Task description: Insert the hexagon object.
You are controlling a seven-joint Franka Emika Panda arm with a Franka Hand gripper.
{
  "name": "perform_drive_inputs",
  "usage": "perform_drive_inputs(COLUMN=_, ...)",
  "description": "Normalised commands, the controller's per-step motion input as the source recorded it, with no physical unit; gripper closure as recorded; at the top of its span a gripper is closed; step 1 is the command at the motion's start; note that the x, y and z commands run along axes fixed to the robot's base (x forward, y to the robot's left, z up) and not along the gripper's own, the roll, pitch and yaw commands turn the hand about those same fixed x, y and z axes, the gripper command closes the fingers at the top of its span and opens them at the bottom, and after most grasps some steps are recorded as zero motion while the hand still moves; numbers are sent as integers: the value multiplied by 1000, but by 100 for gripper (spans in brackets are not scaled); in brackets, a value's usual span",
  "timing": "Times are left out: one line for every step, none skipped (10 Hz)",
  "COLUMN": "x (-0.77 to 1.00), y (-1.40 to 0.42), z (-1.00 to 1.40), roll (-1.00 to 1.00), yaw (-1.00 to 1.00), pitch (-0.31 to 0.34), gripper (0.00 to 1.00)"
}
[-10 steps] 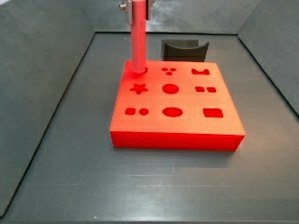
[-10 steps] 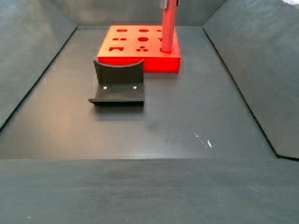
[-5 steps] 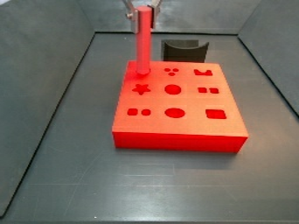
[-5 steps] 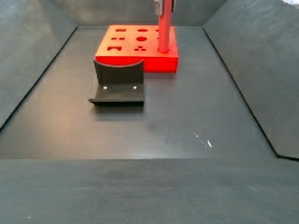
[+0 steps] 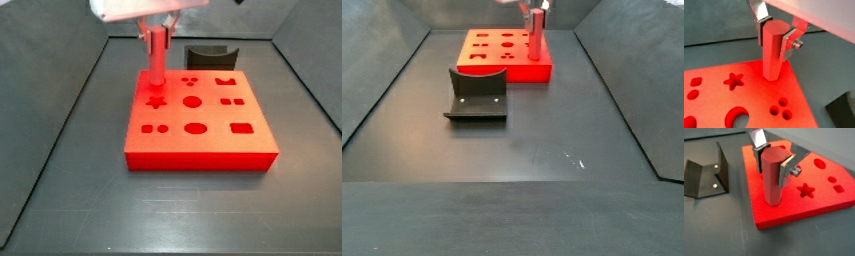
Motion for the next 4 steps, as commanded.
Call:
perform_drive_inputs(x=-31, y=-9, z=-694, roll=113, yaw=-26, pitch=-73, gripper=100)
perform_drive_inputs(x=0, y=0, z=-540, roll=117, yaw=-66, pitch=-31, gripper=100)
perform_drive_inputs(x=0, y=0, z=0, roll=6, yaw=0, pitch=0, gripper=100)
perform_drive_inputs(x=0, y=0, z=0, roll=0, yaw=0, pitch=0, gripper=100)
